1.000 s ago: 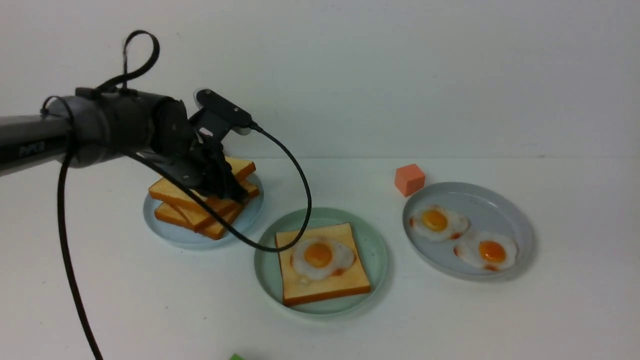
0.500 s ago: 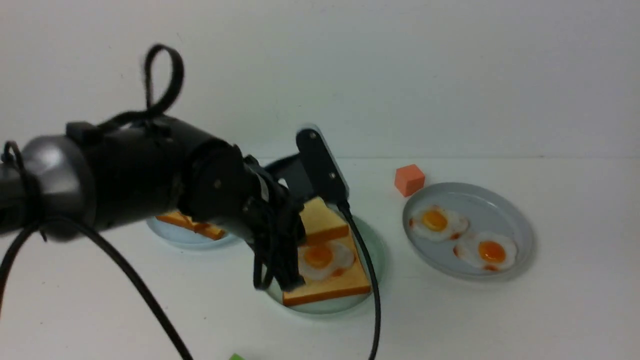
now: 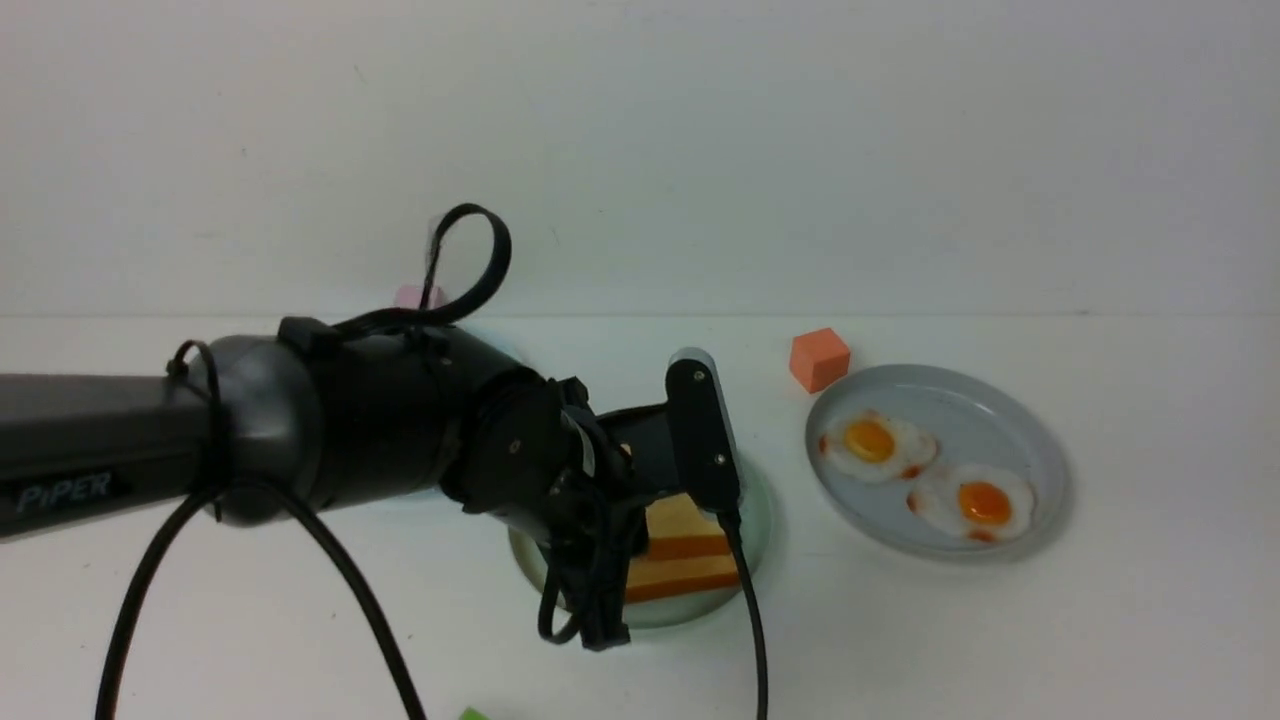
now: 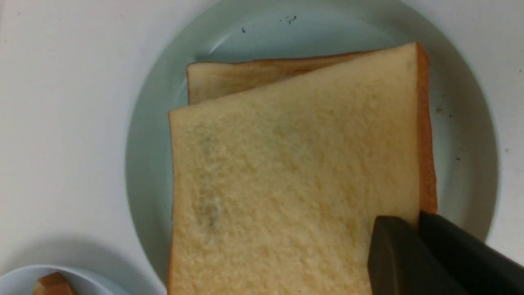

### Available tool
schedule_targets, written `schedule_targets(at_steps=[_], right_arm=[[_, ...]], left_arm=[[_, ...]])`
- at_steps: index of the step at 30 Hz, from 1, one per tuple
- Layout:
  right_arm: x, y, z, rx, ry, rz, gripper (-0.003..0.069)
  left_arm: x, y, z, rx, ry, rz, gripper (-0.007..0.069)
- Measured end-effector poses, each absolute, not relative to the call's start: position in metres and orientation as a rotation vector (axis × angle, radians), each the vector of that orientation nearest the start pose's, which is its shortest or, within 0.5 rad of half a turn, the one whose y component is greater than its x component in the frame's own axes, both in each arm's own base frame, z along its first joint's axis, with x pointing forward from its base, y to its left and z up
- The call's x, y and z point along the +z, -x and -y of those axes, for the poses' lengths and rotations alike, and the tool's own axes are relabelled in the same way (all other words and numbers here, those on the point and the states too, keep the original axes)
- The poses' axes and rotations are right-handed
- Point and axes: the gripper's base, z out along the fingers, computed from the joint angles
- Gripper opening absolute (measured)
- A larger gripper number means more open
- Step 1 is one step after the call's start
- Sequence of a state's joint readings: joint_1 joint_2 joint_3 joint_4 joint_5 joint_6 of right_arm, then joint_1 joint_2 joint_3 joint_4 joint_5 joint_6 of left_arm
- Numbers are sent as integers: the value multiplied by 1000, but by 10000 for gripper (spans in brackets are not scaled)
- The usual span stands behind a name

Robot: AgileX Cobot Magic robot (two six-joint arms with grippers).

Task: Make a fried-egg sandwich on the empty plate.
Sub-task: Use the left arm to place a slice of bread on the fried egg in the middle

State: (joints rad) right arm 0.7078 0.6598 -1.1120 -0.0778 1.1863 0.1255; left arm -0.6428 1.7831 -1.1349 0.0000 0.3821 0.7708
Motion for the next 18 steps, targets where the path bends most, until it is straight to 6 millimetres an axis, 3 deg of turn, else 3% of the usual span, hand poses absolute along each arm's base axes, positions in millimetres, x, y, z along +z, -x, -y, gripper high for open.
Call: schedule_targets(at_steps=[8,18], right_arm=[[420,-63,-45,362,635,-2147,38],[420,-62,-46,372,637,-2149,47]], left_arm=[[201,-303,228,33,-1590,-1897,38],[201,-303,229,69,-1677,-1805,38]])
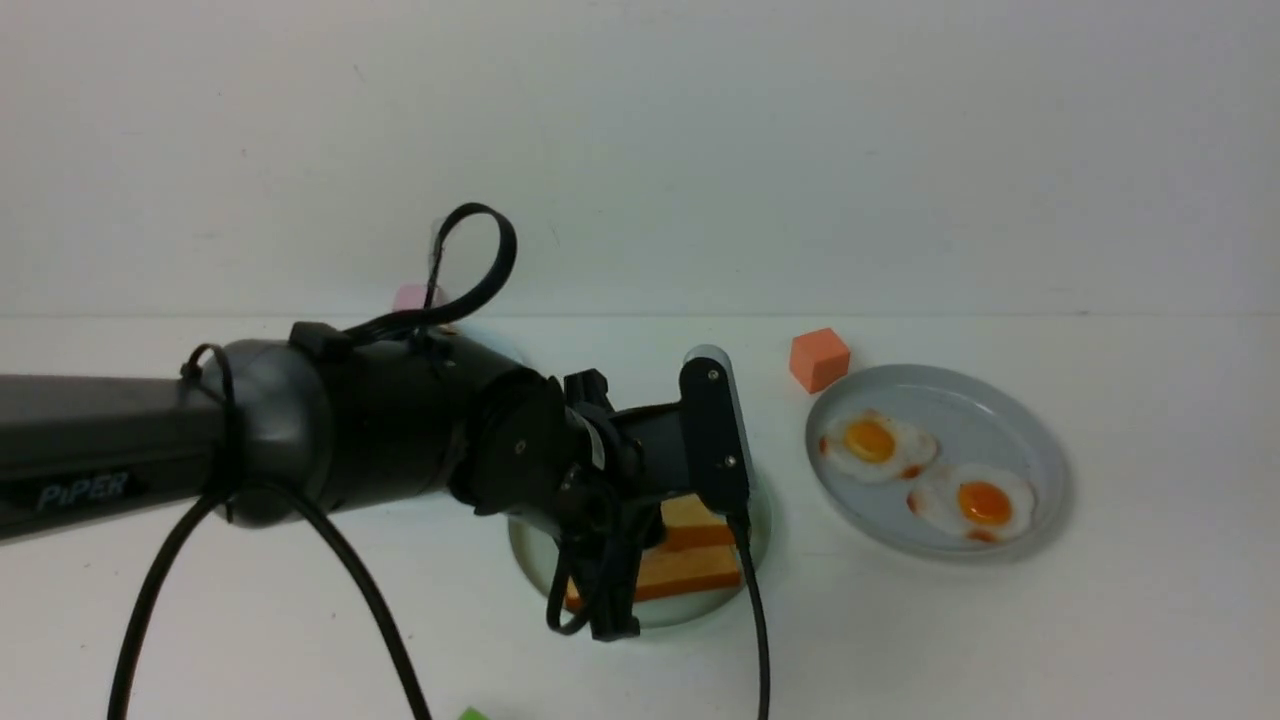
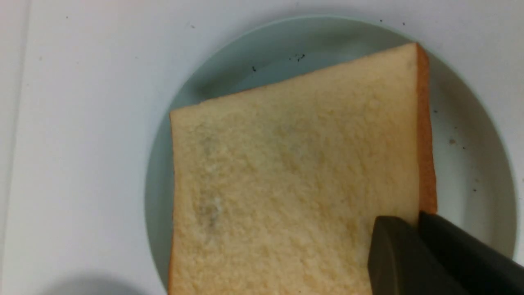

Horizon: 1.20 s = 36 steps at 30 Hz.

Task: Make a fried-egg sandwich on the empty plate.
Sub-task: Use the left arm to place a slice of bread on the fried egg in the middle

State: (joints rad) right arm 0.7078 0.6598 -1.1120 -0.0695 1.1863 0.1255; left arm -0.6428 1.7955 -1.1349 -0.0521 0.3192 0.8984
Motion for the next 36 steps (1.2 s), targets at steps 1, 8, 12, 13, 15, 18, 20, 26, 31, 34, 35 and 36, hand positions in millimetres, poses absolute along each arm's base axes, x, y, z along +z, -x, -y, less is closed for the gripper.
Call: schedule_targets(at_steps=[1,8,12,13,15,18,20,26,31,34,35,36], right_arm=[[420,-62,-46,373,637,-2149,47],[419,-62,-46,381,638,-2150,52],[419,-61,-47,390,639,-2152,53],[419,-61,-47,395,640,-2152,54],[419,-61,-47,401,641,-2153,55],[419,-61,-47,403,641,-2154,57],[419,-61,-47,403,641,-2154,57],[419,-61,-47,405,641,-2154,57],[419,-61,-47,407,641,-2154,56],[419,-61,-47,407,641,-2154,56],[419,-61,-47,407,641,-2154,56],[419,-61,-47,407,641,-2154,56]], left_arm=[[201,-303,229,69,-1677,-1805,38],[191,-304,230,58,-1708,-1823,36],[184,-305,231,56,-1719,-1835,36],[183,-305,231,55,-1721,-1837,36],[182,-305,231,55,-1721,-1837,36],[182,-305,232,55,-1722,-1838,36],[182,-305,232,55,-1722,-1838,36],[182,-305,232,55,-1721,-1837,57],[181,-304,230,50,-1740,-1856,195],[183,-301,229,43,-1750,-1871,293],[186,-300,229,36,-1737,-1879,321],[190,-300,228,28,-1718,-1887,347]])
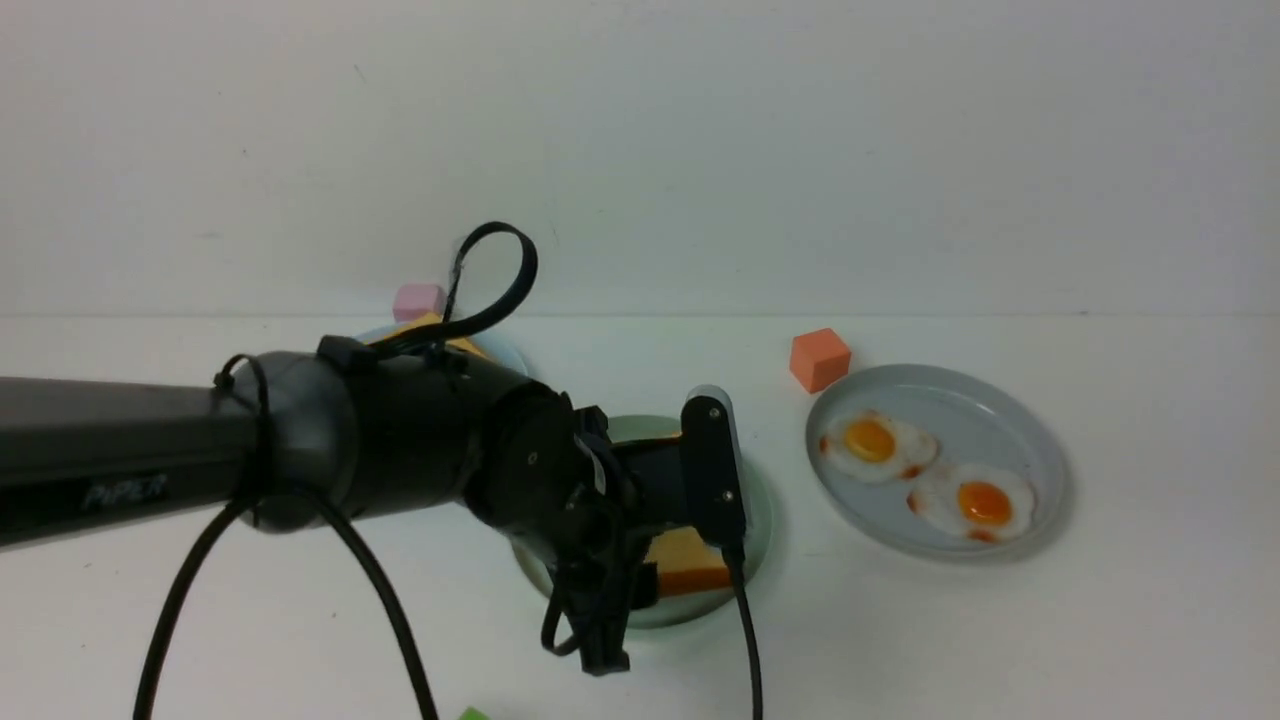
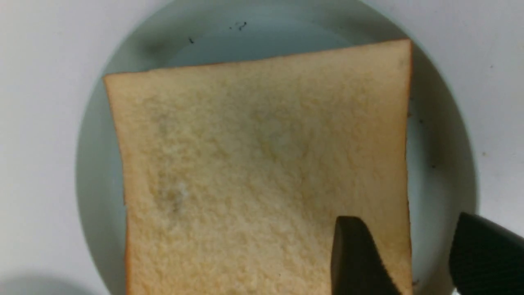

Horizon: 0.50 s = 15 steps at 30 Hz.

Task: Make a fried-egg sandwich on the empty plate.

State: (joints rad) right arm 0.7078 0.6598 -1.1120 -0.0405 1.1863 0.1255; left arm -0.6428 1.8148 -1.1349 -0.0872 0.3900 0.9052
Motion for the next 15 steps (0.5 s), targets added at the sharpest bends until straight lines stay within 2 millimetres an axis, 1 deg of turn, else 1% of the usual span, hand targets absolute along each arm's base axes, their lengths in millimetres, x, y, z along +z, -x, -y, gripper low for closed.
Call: schedule_targets(at_steps=[1,4,5,6,7,8,9,11,12,13,14,15], right_arm=[[419,-61,-47,407,641,-2154,56],[419,-61,-47,407,641,-2153,57],[419,-61,-47,407,641,-2153,57],[419,-61,-47,407,641,-2153,59],[419,-61,-47,407,641,-2153,59],[419,-61,-47,407,641,-2153,61],[419,-61,-47,407,641,-2153,62],[419,-61,-47,407,641,-2153,64],[419,-61,-47,407,641,-2153,66],[419,-61,-47,407,641,-2153,66],[419,-61,-47,407,641,-2153,68],[419,-61,-47,407,641,-2154,69]], left_arm=[[194,-299,228,21,-1699,-1894,365],[215,-295,225,-8,-1595,-1915,410],[215,-295,225,-8,-1595,-1915,410],[231,-290,222,-26,-1529,-1919,417],[241,-287,221,-34,-1504,-1910,414],[254,-282,220,-50,-1461,-1899,404],[271,-274,218,-75,-1407,-1884,383],[307,-255,215,-132,-1310,-1826,315],[332,-238,211,-178,-1245,-1776,251],[337,-235,210,-193,-1225,-1775,240],[365,-214,201,-269,-1131,-1731,153],[384,-199,192,-323,-1069,-1703,100]])
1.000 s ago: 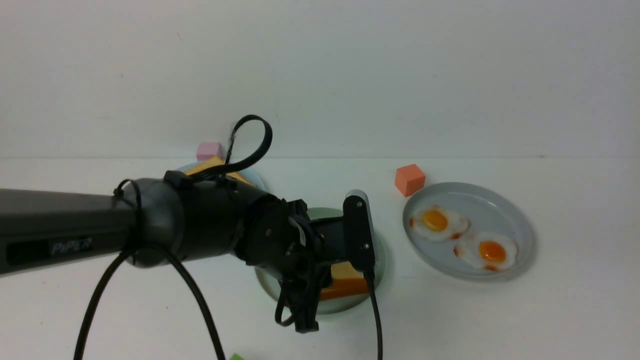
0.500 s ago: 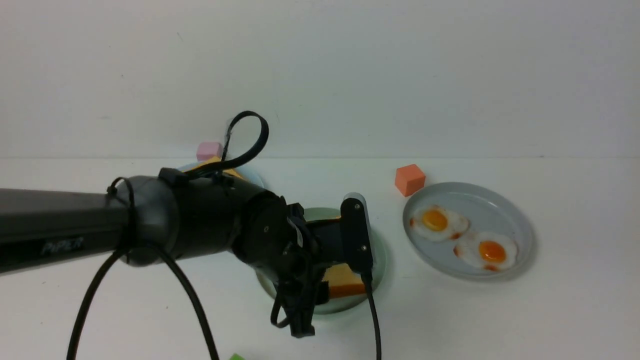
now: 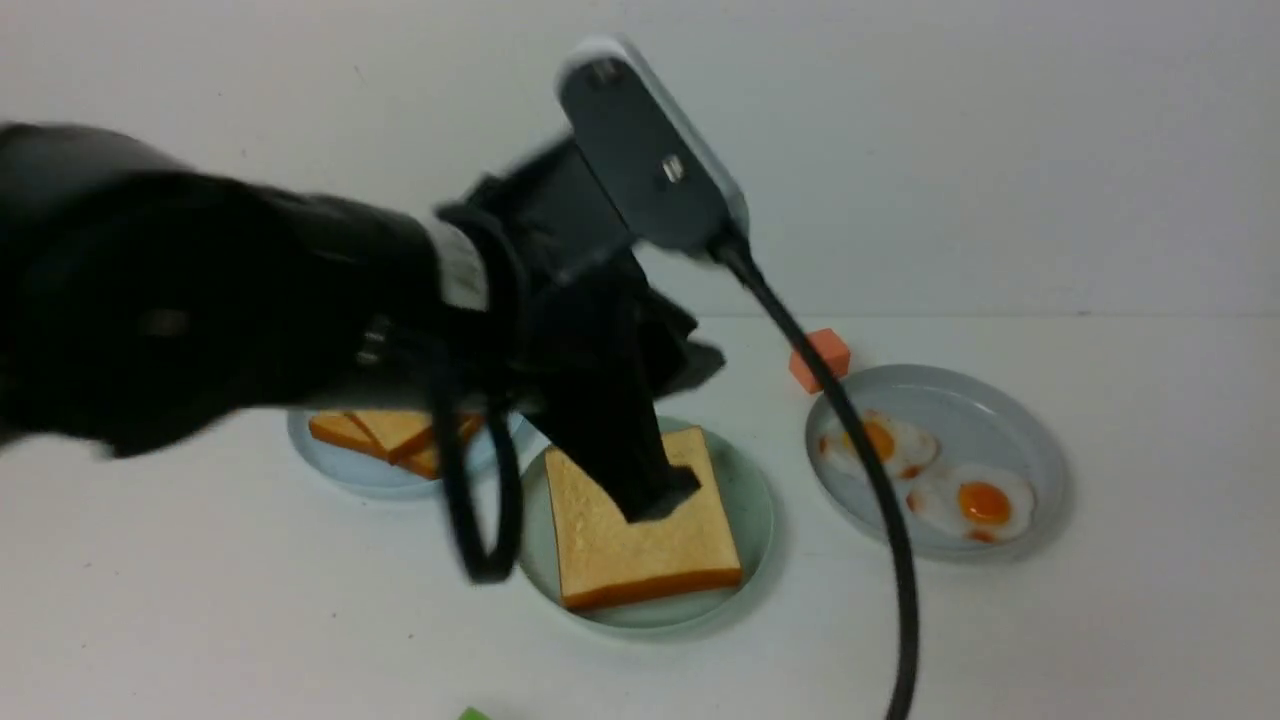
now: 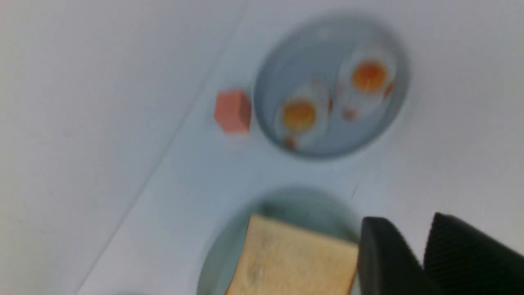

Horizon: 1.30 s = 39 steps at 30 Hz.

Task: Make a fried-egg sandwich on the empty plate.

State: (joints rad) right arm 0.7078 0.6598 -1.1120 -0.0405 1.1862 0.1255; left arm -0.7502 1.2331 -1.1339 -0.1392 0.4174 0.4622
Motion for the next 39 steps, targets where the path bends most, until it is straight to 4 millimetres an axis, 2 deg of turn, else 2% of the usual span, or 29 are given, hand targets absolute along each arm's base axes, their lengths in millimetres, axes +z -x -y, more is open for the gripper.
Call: schedule_targets(at_steps=[1,3,4,6,8,9,10,16,20,21,29,34,39], right_arm=[[419,-61,-47,407,642,-2155,71],[419,-60,-47,406,642,-2158,72],[418,-60,-47,404,645,-2167,75],[418,-59,-47,408,649,-2180,77],[416,-57,-48,423,657,-2198,78],[416,-56,-49,443,663,-2210,80],[416,-56,-49,446,664,-2212,80],[414,-52,-51,501,680,-2239,83],[414,-51,-51,504,682,-2243,91],[414,-51,-51,504,682,-2243,92],[414,-51,-51,503,682,-2244,101],[410,-51,-48,489,649,-2254,104],[398,-44,-33,428,491,-2267,102]], left_arm=[[405,-180,178,-404,-969,-1688,12],[416,-167,167,-446,-914,-1678,-13],[425,-148,149,-497,-852,-1676,-13],[427,-126,128,-531,-808,-1662,-13],[418,-109,112,-551,-783,-1661,-13],[404,-98,101,-558,-774,-1665,-13],[405,-95,99,-561,-769,-1655,-13],[345,-61,64,-577,-714,-1586,-13],[307,-53,56,-587,-688,-1571,-13],[305,-53,56,-586,-690,-1575,-13],[251,-55,58,-559,-733,-1699,-13],[232,-55,58,-546,-753,-1753,-13],[218,-54,57,-536,-768,-1791,-13]])
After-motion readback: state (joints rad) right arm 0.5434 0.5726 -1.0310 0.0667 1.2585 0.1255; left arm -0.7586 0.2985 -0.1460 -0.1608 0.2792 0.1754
